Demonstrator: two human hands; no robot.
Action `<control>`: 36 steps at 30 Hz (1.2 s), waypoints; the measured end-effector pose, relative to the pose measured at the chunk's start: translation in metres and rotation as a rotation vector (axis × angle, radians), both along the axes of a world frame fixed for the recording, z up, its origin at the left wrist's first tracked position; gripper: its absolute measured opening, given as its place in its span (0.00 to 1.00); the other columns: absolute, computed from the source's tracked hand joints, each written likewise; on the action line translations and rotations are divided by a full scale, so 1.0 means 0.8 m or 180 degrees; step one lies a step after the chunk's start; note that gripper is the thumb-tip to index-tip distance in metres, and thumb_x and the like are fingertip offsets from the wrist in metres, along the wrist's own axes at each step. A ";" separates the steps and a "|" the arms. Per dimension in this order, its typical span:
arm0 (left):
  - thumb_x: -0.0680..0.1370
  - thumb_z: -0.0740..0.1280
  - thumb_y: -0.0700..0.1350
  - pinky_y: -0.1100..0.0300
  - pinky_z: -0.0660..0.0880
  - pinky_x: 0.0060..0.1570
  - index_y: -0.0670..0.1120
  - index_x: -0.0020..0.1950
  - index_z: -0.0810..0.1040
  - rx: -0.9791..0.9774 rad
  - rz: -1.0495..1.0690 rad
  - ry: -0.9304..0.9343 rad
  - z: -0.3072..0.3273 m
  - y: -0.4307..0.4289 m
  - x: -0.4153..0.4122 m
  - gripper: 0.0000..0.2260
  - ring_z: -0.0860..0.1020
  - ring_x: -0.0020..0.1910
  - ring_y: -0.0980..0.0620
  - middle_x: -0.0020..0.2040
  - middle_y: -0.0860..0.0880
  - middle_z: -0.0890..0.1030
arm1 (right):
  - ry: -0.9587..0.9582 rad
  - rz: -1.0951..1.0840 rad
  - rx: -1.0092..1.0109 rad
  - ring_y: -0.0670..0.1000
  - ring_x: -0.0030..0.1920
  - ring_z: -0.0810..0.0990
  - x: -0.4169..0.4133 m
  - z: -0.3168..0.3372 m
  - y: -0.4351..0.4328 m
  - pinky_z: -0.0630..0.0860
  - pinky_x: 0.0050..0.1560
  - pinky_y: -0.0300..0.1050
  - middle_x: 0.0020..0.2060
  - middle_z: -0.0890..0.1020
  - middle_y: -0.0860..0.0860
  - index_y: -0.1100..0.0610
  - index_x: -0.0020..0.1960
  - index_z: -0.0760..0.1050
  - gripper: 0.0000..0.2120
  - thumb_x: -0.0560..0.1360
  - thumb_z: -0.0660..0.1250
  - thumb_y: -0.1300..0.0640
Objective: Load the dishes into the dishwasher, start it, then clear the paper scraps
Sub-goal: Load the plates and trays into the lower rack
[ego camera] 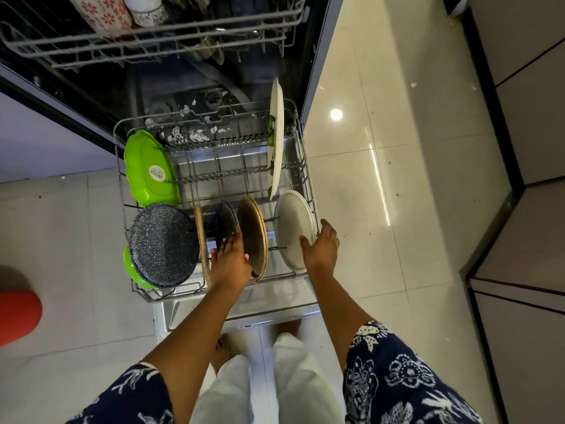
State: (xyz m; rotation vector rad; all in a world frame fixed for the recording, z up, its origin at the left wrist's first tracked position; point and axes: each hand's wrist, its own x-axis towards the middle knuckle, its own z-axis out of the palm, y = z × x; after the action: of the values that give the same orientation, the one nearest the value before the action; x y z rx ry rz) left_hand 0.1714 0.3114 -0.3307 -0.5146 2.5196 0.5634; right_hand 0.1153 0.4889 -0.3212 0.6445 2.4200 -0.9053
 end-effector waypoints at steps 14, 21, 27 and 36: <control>0.75 0.61 0.51 0.57 0.74 0.56 0.47 0.61 0.79 0.1004 0.1287 0.1630 0.331 -0.301 0.072 0.18 0.80 0.54 0.48 0.55 0.47 0.83 | 0.0659 0.1995 -0.0487 0.56 0.56 0.79 0.025 0.324 -0.306 0.74 0.55 0.48 0.53 0.82 0.56 0.56 0.59 0.76 0.13 0.76 0.64 0.55; 0.76 0.63 0.47 0.60 0.71 0.55 0.49 0.59 0.80 0.0096 0.1916 0.2279 0.466 -0.680 0.183 0.14 0.78 0.57 0.51 0.56 0.51 0.82 | 0.1116 0.2962 -0.1236 0.55 0.52 0.81 0.071 0.427 -0.710 0.75 0.56 0.47 0.50 0.83 0.57 0.63 0.54 0.78 0.10 0.75 0.67 0.60; 0.75 0.68 0.45 0.53 0.73 0.54 0.49 0.58 0.80 -0.0961 0.2772 0.2536 0.523 -0.951 0.278 0.12 0.77 0.56 0.45 0.54 0.47 0.82 | 0.1586 0.3855 -0.1498 0.52 0.54 0.80 0.106 0.491 -0.989 0.73 0.54 0.44 0.52 0.83 0.54 0.59 0.55 0.78 0.11 0.75 0.67 0.56; 0.75 0.66 0.45 0.51 0.69 0.61 0.49 0.63 0.76 -0.1252 0.3533 0.2261 0.481 -1.182 0.303 0.16 0.72 0.62 0.45 0.64 0.47 0.75 | 0.1698 0.4529 -0.1522 0.53 0.57 0.77 0.064 0.502 -1.281 0.74 0.57 0.47 0.55 0.80 0.53 0.57 0.58 0.76 0.13 0.75 0.66 0.53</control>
State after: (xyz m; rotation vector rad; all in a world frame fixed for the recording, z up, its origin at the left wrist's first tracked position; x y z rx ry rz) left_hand 0.4134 -0.6346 0.0542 -2.2536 2.7822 0.6886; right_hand 0.1665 -0.5361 0.0807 -1.4672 2.0883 -0.9018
